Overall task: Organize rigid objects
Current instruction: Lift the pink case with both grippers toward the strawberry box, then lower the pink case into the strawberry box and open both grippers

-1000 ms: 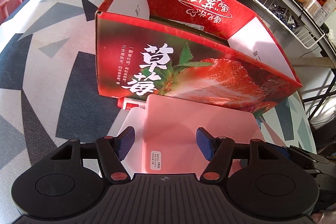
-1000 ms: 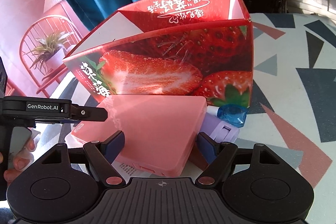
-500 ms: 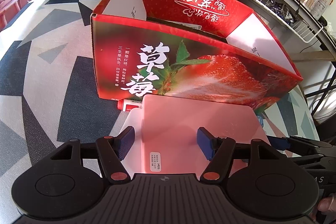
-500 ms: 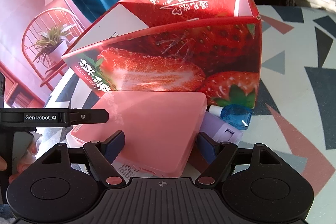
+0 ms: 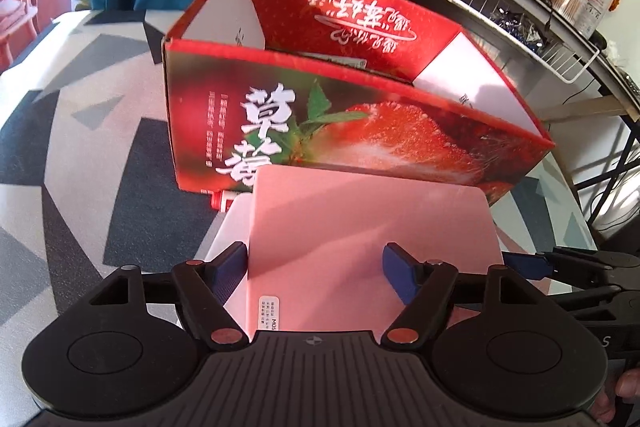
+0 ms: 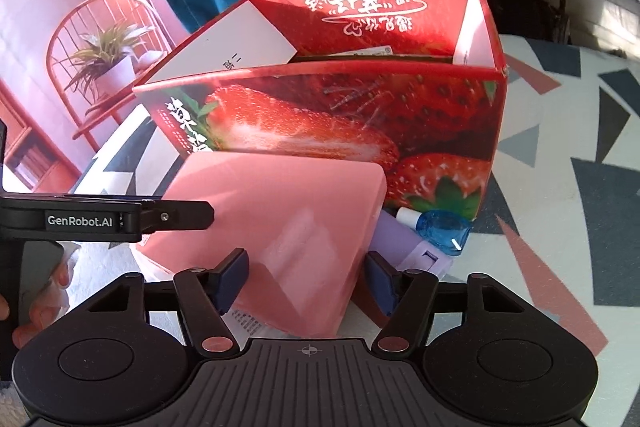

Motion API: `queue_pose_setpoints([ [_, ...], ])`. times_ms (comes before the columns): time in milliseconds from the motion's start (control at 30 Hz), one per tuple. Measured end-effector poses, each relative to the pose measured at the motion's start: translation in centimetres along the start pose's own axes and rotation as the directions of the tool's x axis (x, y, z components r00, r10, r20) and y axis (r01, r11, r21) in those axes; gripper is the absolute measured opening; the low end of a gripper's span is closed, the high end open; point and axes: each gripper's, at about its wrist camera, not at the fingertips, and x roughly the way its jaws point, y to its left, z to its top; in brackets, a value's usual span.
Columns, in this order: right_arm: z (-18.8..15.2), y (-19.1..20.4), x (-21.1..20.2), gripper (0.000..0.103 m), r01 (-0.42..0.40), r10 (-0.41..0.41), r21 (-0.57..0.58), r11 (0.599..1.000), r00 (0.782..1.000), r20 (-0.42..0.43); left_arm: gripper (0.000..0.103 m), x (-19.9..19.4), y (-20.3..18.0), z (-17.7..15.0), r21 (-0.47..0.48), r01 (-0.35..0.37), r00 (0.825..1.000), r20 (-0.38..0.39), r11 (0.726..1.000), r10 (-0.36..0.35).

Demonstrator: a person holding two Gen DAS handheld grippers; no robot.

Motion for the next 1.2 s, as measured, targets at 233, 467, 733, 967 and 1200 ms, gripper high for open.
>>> queue_pose_setpoints([
  [233, 0.5, 1.3, -1.8, 0.046, 0.026, -0.022, -0.063, 0.998, 0.998, 0.059, 0.076, -2.7, 0.3, 0.6, -0.009, 0.005, 0.996, 0.089, 1.0, -0.004],
  [467, 2.9, 2.0, -4.6, 0.043, 0.009, 0.004, -0.09, 0.996, 0.989, 0.151, 0.076, -6.5, -0.6, 2.8, 0.045, 0.024, 0.972, 0.231, 0.999, -0.034],
  [733, 7.1, 2.2, -7.3, 0.043, 0.016, 0.017, -0.127, 0.992, 0.967, 0.256, 0.076, -7.7, -2.0, 5.9, 0.073, 0.034, 0.948, 0.314, 0.997, -0.055],
  [967, 12.1, 1.2, -6.1, 0.044, 0.089, -0.039, -0.149, 0.985, 0.95, 0.308, 0.076, -5.1, -2.3, 10.5, 0.099, 0.069, 0.943, 0.32, 0.993, -0.098],
  [1200, 14.5, -1.3, -1.5, 0.044, 0.086, -0.064, -0.074, 0.994, 0.963, 0.262, 0.074, -0.5, -1.2, 13.4, 0.021, 0.073, 0.967, 0.242, 0.997, -0.076],
])
